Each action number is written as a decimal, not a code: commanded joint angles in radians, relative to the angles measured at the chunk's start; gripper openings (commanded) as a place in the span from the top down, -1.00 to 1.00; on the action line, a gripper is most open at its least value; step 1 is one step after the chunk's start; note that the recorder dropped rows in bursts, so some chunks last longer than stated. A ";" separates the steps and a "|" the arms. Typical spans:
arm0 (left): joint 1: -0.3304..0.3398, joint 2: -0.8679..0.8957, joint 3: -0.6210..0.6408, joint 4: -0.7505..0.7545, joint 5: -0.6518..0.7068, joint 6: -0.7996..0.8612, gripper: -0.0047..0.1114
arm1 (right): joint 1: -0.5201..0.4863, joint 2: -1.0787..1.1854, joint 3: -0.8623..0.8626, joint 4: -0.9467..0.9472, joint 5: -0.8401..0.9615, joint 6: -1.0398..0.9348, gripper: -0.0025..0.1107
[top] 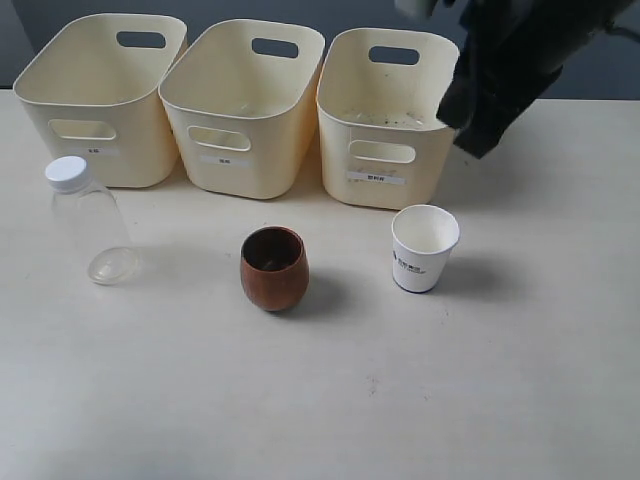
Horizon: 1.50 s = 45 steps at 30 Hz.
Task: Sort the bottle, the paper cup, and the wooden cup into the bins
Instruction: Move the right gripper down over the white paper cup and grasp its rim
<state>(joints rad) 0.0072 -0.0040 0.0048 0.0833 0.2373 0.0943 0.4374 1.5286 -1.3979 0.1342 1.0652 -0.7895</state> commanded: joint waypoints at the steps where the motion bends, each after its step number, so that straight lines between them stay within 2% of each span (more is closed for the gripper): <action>1: -0.012 0.004 -0.005 -0.003 -0.005 -0.005 0.92 | 0.042 0.083 -0.004 -0.086 0.067 0.079 0.97; 8: -0.012 0.004 -0.005 -0.003 -0.005 -0.005 0.92 | 0.089 0.187 -0.004 -0.092 0.092 0.096 0.97; 19: -0.012 0.004 -0.005 -0.003 -0.005 -0.005 0.92 | 0.091 0.306 -0.004 -0.105 0.075 0.145 0.97; 22: -0.012 0.004 -0.005 -0.003 -0.005 -0.005 0.92 | 0.091 0.320 -0.004 -0.105 0.083 0.166 0.63; 25: -0.012 0.004 -0.005 -0.003 -0.005 -0.005 0.92 | 0.091 0.326 -0.004 -0.105 0.061 0.193 0.08; 26: -0.012 0.004 -0.005 -0.003 -0.005 -0.005 0.92 | 0.091 0.328 -0.004 -0.105 0.052 0.193 -0.01; 30: -0.012 0.004 -0.005 -0.003 -0.005 -0.005 0.92 | 0.091 0.332 -0.004 -0.105 0.019 0.194 0.05; 38: -0.012 0.004 -0.005 -0.003 -0.005 -0.005 0.92 | 0.091 0.337 -0.004 -0.105 -0.008 0.196 0.05; 45: -0.012 0.004 -0.005 -0.003 -0.005 -0.005 0.92 | 0.091 0.431 -0.004 -0.110 -0.007 0.196 0.05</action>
<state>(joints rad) 0.0072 -0.0040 0.0048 0.0833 0.2373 0.0943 0.5276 1.9479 -1.3979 0.0304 1.0654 -0.5942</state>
